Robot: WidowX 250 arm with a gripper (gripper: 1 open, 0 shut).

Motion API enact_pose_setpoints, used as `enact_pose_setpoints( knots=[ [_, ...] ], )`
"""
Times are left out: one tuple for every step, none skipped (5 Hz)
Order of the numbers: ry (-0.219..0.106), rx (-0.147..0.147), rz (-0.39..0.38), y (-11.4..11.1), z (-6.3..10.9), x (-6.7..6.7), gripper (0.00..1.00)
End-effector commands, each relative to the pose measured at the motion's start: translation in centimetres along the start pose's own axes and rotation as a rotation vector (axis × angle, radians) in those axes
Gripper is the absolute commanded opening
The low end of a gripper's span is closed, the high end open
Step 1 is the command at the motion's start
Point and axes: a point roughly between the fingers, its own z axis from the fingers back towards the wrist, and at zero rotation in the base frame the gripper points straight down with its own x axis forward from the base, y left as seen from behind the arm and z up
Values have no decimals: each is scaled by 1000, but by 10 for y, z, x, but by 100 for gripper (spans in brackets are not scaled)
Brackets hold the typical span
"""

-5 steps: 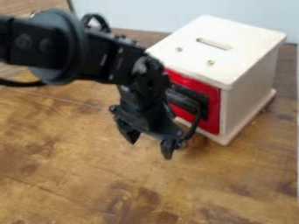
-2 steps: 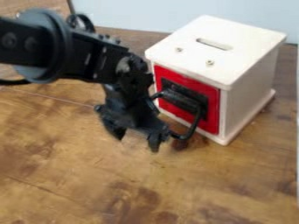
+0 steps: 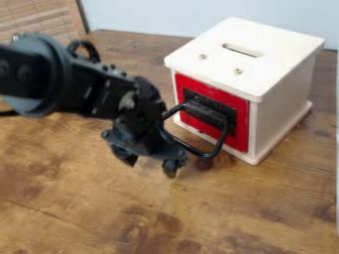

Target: Close the drawer

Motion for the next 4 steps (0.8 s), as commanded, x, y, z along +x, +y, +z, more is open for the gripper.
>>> enact_pose_setpoints(
  knots=[
    [-91, -20, -13, 4, 22, 20, 100],
    [-95, -38, -41, 1, 24, 20, 100],
    [-99, -56, -69, -2, 25, 21, 100],
    [-99, -39, -34, -7, 22, 17, 100]
  ],
)
